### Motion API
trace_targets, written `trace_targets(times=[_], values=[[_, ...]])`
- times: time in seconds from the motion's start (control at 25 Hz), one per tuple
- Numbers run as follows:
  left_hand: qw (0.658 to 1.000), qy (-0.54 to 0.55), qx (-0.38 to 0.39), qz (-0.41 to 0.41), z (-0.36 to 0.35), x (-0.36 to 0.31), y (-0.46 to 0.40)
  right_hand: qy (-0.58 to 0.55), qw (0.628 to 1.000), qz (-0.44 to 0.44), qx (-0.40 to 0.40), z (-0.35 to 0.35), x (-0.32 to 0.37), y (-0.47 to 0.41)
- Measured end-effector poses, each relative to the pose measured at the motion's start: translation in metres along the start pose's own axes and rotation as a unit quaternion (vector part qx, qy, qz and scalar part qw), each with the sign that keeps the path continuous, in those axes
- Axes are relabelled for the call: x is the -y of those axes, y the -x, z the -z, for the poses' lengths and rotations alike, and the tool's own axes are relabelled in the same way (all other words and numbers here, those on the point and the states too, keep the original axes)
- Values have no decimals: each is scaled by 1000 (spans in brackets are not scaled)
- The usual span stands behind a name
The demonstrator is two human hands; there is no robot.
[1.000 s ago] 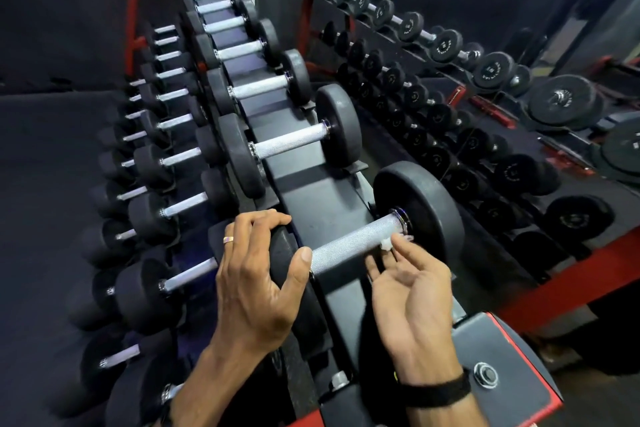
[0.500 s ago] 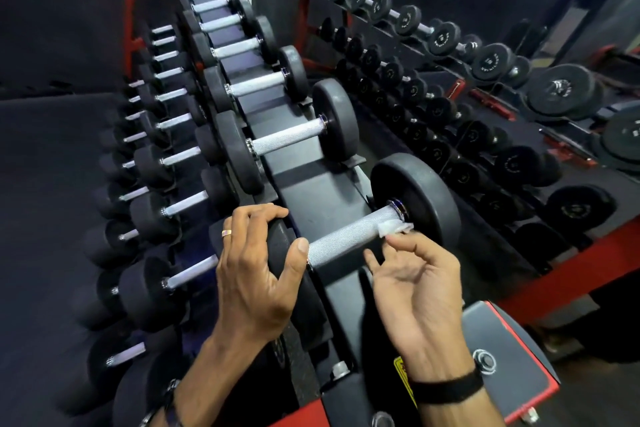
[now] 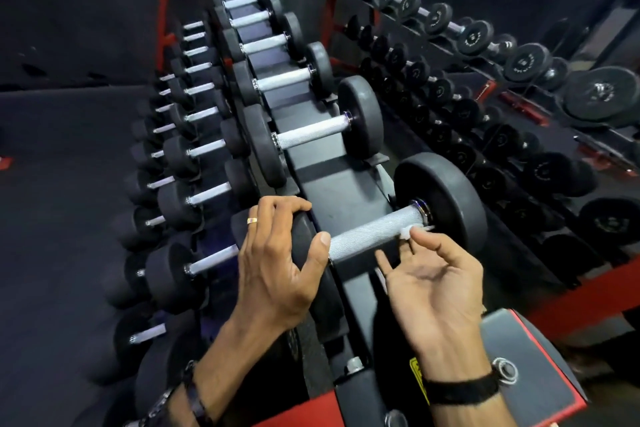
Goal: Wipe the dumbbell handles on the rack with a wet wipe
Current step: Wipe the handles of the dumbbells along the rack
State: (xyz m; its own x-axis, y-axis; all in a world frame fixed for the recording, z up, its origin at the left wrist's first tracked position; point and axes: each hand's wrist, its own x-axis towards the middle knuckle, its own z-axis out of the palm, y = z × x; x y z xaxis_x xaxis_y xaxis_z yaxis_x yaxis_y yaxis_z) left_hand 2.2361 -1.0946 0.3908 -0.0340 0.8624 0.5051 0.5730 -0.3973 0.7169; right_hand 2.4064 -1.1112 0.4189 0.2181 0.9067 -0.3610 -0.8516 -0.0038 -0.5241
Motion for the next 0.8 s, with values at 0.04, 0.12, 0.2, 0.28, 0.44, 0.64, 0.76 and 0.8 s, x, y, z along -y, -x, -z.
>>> trace_targets(times=[0.04,0.12,0.2,0.28,0.44,0.64,0.76,0.8], values=[[1000,1,-2,1,0,-1,0,7,1000,0,4,-4,-2,-2],[1000,4,-6,-1,0,0,0,6,1000,-17,21,-5,-4,-17],[1000,0,-7,-5,0,1,1,-7,999,-13,29,-8,-4,-36],[1000,-7,-5,-7,1,1,1,-30,999,-7,25,-13,-8,-50],[1000,-2,-6,0,1,-1,1,6,1000,11,-13,-20,-12,-58],[1000,4,-15,-3,-1,0,2,126,981,79,-126,-7,-20,-54],[1000,3,-12,-5,-1,-1,3,132,965,146,-172,-10,-29,-47],[1000,3,-11,-4,-1,-1,3,138,960,167,-179,-12,-31,-45]])
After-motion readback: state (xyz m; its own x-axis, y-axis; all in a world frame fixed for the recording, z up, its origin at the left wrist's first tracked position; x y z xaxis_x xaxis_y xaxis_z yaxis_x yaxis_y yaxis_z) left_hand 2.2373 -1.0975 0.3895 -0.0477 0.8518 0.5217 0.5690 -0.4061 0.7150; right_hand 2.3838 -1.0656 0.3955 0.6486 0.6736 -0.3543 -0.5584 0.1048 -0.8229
